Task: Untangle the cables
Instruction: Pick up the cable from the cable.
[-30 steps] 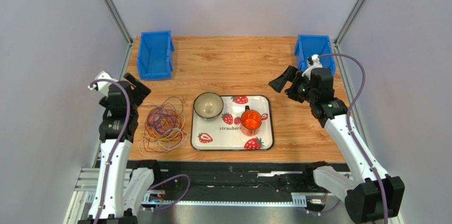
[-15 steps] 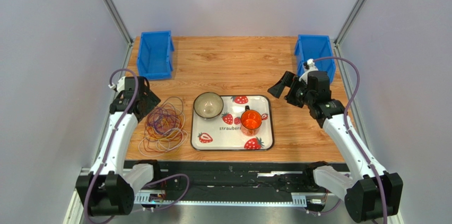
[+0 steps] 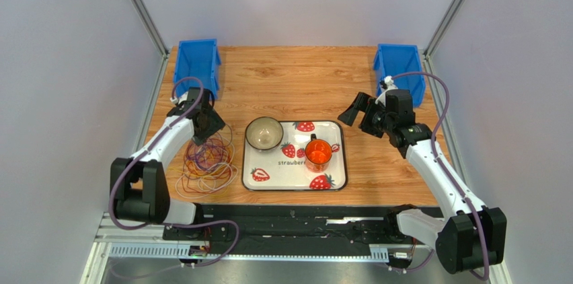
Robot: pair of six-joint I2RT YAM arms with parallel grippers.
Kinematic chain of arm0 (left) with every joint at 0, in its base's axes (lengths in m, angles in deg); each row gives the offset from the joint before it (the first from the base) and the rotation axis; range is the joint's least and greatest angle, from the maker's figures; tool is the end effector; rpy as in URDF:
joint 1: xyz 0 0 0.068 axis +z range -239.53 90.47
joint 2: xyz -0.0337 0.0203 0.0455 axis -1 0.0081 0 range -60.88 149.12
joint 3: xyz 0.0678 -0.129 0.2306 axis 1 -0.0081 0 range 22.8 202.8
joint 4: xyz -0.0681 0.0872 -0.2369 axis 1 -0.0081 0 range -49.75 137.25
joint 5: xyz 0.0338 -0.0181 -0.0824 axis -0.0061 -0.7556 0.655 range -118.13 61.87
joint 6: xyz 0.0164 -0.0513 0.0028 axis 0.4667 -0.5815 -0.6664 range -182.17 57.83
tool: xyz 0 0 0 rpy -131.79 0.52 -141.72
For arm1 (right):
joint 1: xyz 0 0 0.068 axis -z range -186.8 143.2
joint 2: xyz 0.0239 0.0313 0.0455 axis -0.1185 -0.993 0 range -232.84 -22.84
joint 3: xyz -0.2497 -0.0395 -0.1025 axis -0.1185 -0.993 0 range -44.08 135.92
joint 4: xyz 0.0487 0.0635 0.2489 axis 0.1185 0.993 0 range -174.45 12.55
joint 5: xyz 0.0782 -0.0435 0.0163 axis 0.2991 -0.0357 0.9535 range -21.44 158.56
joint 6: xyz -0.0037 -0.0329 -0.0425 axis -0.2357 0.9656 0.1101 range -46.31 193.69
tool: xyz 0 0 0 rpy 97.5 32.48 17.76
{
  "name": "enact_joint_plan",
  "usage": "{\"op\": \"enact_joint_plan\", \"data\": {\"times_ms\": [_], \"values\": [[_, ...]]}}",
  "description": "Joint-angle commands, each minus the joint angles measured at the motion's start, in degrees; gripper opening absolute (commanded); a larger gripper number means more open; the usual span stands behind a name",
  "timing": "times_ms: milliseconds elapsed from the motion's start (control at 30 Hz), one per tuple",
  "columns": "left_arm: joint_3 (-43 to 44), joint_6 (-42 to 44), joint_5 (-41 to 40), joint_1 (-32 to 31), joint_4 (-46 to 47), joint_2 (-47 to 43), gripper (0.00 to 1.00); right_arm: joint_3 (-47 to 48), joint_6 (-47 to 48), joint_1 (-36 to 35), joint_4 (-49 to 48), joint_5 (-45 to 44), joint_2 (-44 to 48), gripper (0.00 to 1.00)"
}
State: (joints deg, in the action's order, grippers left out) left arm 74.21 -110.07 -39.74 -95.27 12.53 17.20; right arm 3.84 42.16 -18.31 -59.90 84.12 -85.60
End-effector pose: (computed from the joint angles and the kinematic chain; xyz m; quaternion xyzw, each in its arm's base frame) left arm 0.2629 -0.0193 0.2199 -0.3702 0.8905 -0.0235 0.2636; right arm 0.2284 0.0562 0.2747 0.0987 0.8922 0.2691 0.3491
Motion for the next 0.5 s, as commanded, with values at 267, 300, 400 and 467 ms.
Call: {"op": "enact_joint_plan", "data": {"times_ms": [267,300,400,467], "values": [[5.09,-0.35,-0.34,-1.29,5.54,7.87,0.67,0.42,1.21,-0.71,-1.44,0.44,-1.13,0.96],[5.18,-0.35,-0.25,-1.29,5.80,8.48,0.67,0.42,1.12,-0.80,-1.44,0.36,-1.22,0.96],[5.71,-0.18,-0.68,-1.56,5.54,9.80,0.66,0.51,1.03,-0.88,-1.62,0.27,-1.22,0.96],[6.32,-0.79,-1.56,-1.73,4.05,10.77,0.66,0.51,1.12,-0.97,-1.53,0.18,-1.22,0.96]]}}
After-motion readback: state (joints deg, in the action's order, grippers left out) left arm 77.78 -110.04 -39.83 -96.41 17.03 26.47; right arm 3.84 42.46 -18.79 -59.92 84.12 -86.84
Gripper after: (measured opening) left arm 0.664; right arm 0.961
